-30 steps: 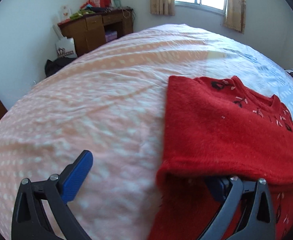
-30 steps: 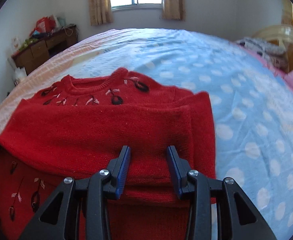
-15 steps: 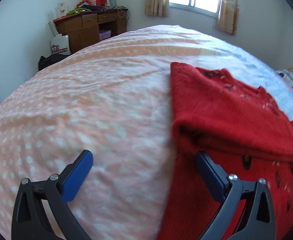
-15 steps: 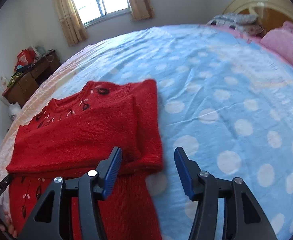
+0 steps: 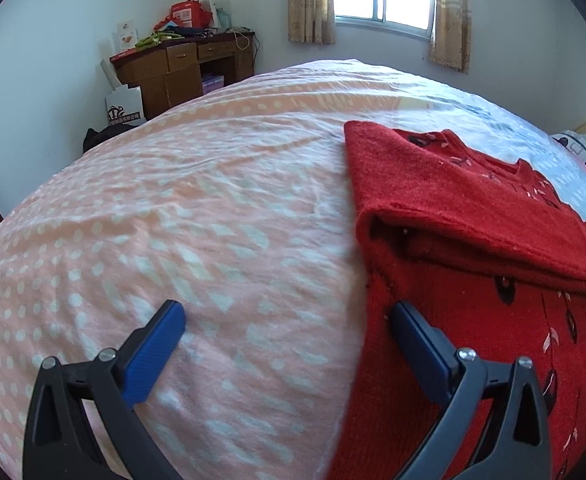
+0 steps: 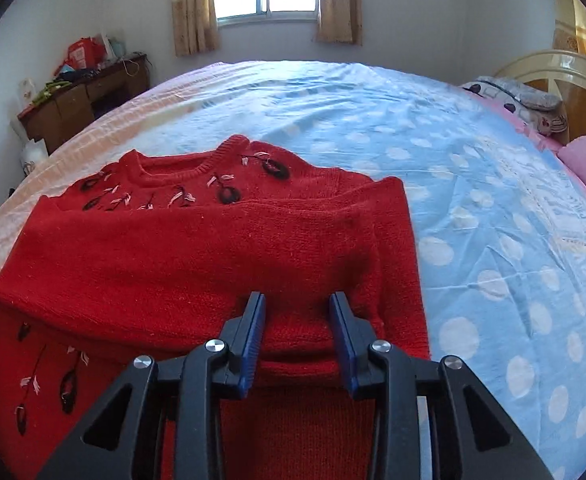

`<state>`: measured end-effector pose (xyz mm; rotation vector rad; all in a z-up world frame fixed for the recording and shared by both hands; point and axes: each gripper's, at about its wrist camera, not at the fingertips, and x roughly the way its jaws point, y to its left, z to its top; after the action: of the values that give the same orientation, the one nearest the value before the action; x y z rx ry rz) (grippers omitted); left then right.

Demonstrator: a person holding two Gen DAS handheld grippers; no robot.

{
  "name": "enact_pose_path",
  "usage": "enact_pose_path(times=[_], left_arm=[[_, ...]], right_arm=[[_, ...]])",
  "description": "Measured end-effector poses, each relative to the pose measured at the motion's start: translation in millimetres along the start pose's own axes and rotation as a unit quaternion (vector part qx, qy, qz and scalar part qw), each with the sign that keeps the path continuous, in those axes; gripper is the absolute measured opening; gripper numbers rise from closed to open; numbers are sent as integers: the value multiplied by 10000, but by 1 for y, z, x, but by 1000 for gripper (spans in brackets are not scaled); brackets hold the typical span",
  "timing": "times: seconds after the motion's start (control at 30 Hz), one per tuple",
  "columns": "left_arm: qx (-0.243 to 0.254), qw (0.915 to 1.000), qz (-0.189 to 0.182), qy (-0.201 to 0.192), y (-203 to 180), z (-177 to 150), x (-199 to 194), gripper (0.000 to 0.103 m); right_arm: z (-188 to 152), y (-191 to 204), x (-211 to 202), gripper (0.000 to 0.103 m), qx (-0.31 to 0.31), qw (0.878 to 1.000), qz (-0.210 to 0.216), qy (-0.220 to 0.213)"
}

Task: Fold small clothes

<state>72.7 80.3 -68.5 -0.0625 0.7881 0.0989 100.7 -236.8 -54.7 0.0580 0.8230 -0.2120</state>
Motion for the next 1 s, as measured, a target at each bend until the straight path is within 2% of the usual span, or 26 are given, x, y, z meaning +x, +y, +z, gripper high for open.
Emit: enact_pose_path(times=[0.07, 0.13, 0.23, 0.3, 0.4, 0.47, 0.63, 0.77, 0.87, 1.0], left_arm=[[-24, 10000, -52, 4, 1, 0, 0, 103], [-39, 9999, -154, 26, 4, 0, -1, 103], [108, 9984, -551, 97, 11, -3, -12, 103], [305, 9955, -885, 109, 14, -11, -26, 103], [605, 9881, -1414, 82, 25, -31, -58, 103], [803, 9811, -1759, 82, 35, -49, -81, 103], [1009, 9712, -2156, 143, 50, -87, -119, 103], [1076, 9702, -2157, 241, 50, -114, -132, 101], [1055, 9692, -2190, 384, 51, -127, -135, 95], [1062, 9682, -2217, 459, 46, -139, -137, 93]], right_arm=[[-4, 1, -16, 35, -86, 9999, -33, -73], [-12, -6, -56, 35, 12, 9986, 154, -507], [-30, -22, -114, 39, 30, 9950, 265, -962], [-46, -37, -153, 45, 2, 9927, 352, -1157], [-70, -57, -197, 47, -49, 9907, 434, -1289], [-90, -69, -223, 49, -85, 9905, 663, -1202], [-133, -76, -241, 51, -247, 9923, 977, -726], [-170, -70, -233, 51, -250, 9941, 1006, -313], [-194, -68, -220, 51, -92, 9933, 1150, 35], [-217, -71, -213, 51, 24, 9938, 1088, 223]])
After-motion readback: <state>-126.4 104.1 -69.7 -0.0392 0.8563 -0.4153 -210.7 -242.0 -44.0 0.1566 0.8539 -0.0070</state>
